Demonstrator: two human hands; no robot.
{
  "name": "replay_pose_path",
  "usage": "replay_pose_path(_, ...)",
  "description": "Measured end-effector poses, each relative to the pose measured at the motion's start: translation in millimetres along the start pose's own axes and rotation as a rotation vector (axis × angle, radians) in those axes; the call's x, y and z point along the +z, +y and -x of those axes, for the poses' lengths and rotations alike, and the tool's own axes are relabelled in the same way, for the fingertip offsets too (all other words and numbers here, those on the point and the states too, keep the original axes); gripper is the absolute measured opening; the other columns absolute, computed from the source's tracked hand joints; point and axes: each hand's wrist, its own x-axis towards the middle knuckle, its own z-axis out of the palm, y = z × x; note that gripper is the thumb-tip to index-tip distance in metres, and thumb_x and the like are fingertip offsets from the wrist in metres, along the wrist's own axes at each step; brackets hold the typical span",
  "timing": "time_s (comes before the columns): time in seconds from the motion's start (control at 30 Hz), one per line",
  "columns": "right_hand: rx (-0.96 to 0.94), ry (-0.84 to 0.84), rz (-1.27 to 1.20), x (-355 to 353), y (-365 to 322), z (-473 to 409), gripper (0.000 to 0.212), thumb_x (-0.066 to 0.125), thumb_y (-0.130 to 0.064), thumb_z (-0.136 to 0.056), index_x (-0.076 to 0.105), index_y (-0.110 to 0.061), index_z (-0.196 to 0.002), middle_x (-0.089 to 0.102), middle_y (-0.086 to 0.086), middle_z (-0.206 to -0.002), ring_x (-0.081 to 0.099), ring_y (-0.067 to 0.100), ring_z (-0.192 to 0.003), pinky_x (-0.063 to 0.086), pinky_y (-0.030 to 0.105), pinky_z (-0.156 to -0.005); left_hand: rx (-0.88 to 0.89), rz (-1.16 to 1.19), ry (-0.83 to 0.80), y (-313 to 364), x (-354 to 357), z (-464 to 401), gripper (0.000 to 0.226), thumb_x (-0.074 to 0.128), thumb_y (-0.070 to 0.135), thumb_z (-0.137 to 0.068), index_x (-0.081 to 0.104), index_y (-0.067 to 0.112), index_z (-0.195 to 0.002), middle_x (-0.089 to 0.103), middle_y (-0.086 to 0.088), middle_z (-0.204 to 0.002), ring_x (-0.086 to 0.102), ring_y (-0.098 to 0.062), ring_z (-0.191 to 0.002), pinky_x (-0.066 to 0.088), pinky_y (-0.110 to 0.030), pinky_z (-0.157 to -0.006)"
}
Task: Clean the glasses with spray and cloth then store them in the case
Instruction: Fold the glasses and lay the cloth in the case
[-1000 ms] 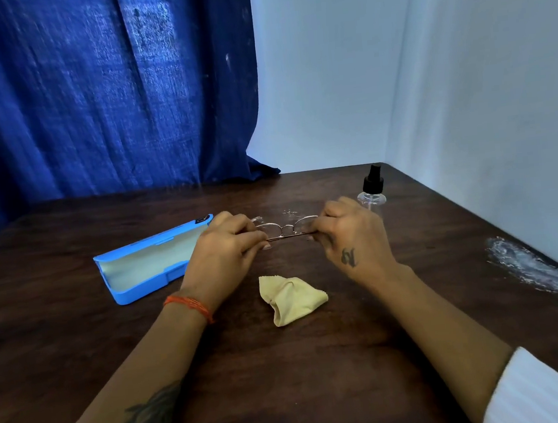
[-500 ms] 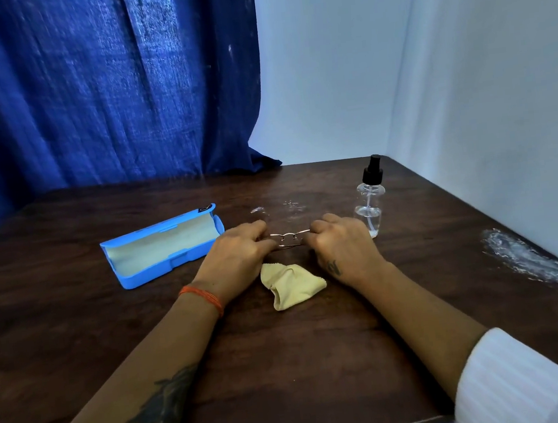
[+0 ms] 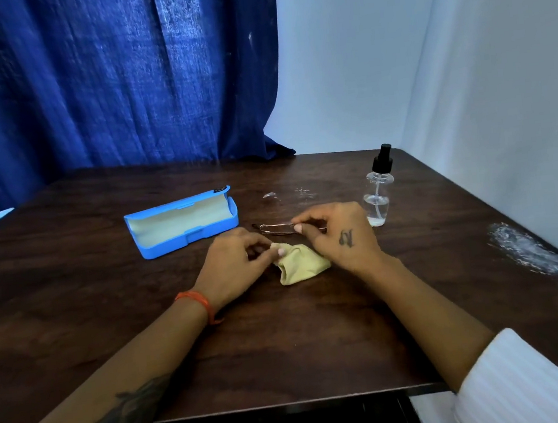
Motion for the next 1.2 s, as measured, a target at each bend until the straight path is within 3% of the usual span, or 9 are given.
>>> replay_pose_path(0.1, 0.043, -0.292, -0.021, 7.1, -4.6, -5.3, 0.023, 0.067, -0.027, -0.083, 0.071, -0.021, -0.104, 0.071, -0.001, -0.107, 0.062, 0.012, -0.101, 0.045, 0.025, -0.09, -0.006, 0.003, -0.067, 0.2, -1.1, 2.6, 0.01, 0.07, 0.027, -0.077, 0.07, 0.02, -0.083, 0.06, 0.004, -0.081, 0.053, -0.004, -0.071, 0.038, -0.015, -0.063)
replay_pose_path(0.17, 0.04, -0.377, -0.064, 11.0, -7.1, -6.5, 0.022, 0.069, -0.026, -0.081, 0.072, -0.019, -0.102, 0.072, 0.0, -0.105, 0.062, 0.01, -0.1, 0.042, 0.019, -0.087, -0.002, 0.056, -0.052, 3.4, -2.2, 0.5, 0.004, 0.07, 0.022, -0.077, 0.069, 0.019, -0.081, 0.062, 0.003, -0.081, 0.053, -0.004, -0.071, 0.039, -0.014, -0.064)
replay_pose_path(0.3, 0.042, -0.271, -0.213, 2.8, -10.8, -8.4, 0.008, 0.072, -0.022, -0.079, 0.075, -0.016, -0.083, 0.073, -0.004, -0.081, 0.065, 0.006, -0.075, 0.048, 0.016, -0.07, -0.043, 0.267, 0.024, 12.7, -4.6, -1.2, 0.003, 0.068, 0.015, -0.079, 0.066, 0.016, -0.081, 0.062, 0.0, -0.08, 0.053, -0.005, -0.069, 0.039, -0.006, -0.064)
replay_pose_path(0.4, 0.064, -0.153, -0.325, -9.6, -18.2, -10.8, 0.003, 0.073, -0.019, -0.078, 0.075, -0.017, -0.08, 0.072, 0.0, -0.073, 0.065, 0.007, -0.063, 0.048, 0.009, -0.056, -0.144, 0.641, -0.007, 23.1, -11.8, -1.5, 0.008, 0.063, 0.011, -0.082, 0.058, 0.013, -0.088, 0.059, 0.002, -0.082, 0.057, -0.008, -0.076, 0.047, -0.02, -0.071)
replay_pose_path(0.63, -0.03, 0.009, -0.313, -45.8, -51.0, -23.4, 0.003, 0.07, -0.017, -0.081, 0.072, -0.017, -0.079, 0.064, -0.014, -0.067, 0.054, -0.004, -0.058, 0.041, 0.008, -0.055, -0.125, 0.86, -0.196, 38.1, -25.7, 4.0, 0.019, 0.065, 0.007, -0.078, 0.064, 0.01, -0.097, 0.07, 0.0, -0.088, 0.067, -0.008, -0.083, 0.053, -0.018, -0.073)
replay_pose_path(0.8, 0.039, 0.064, -0.367, -75.1, -54.2, -30.6, 0.009, 0.07, -0.02, -0.081, 0.068, -0.023, -0.073, 0.063, -0.01, -0.065, 0.057, 0.001, -0.063, 0.047, 0.015, -0.058, -0.153, 0.703, -0.209, 20.7, -44.6, 19.5, 0.011, 0.069, 0.014, -0.077, 0.072, 0.012, -0.088, 0.075, -0.001, -0.086, 0.068, -0.009, -0.08, 0.052, -0.015, -0.07)
replay_pose_path(0.93, 0.121, -0.036, -0.444, -81.3, -41.5, -29.7, 0.012, 0.069, -0.014, -0.082, 0.067, -0.023, -0.074, 0.069, 0.001, -0.075, 0.062, 0.004, -0.065, 0.054, 0.021, -0.066, -0.146, 0.539, -0.041, -3.6, -69.8, 26.1, 0.007, 0.068, 0.014, -0.078, 0.073, 0.01, -0.076, 0.069, -0.002, -0.08, 0.061, -0.01, -0.076, 0.046, -0.016, -0.072)
replay_pose_path(1.07, 0.083, -0.074, -0.511, -66.5, -33.0, -15.0, 0.011, 0.067, 0.001, -0.08, 0.069, -0.008, -0.087, 0.07, 0.011, -0.086, 0.065, 0.014, -0.072, 0.053, 0.02, -0.074, 0.089, 0.014, 0.138, -14.5, -83.7, 26.0, 0.021, 0.064, 0.002, -0.08, 0.072, 0.013, -0.097, 0.059, -0.004, -0.091, 0.055, -0.014, -0.08, 0.036, -0.007, -0.07)
replay_pose_path(1.2, -0.021, -0.247, -0.383, -58.9, -18.1, 16.0, 0.022, 0.071, 0.006, -0.073, 0.072, -0.008, -0.09, 0.072, 0.005, -0.093, 0.067, 0.005, -0.087, 0.05, 0.011, -0.081, 0.241, -0.211, -0.026, -23.6, -86.8, 43.2, 0.04, 0.058, -0.006, -0.08, 0.068, 0.02, -0.108, 0.057, -0.007, -0.103, 0.055, -0.017, -0.088, 0.041, -0.021, -0.08)
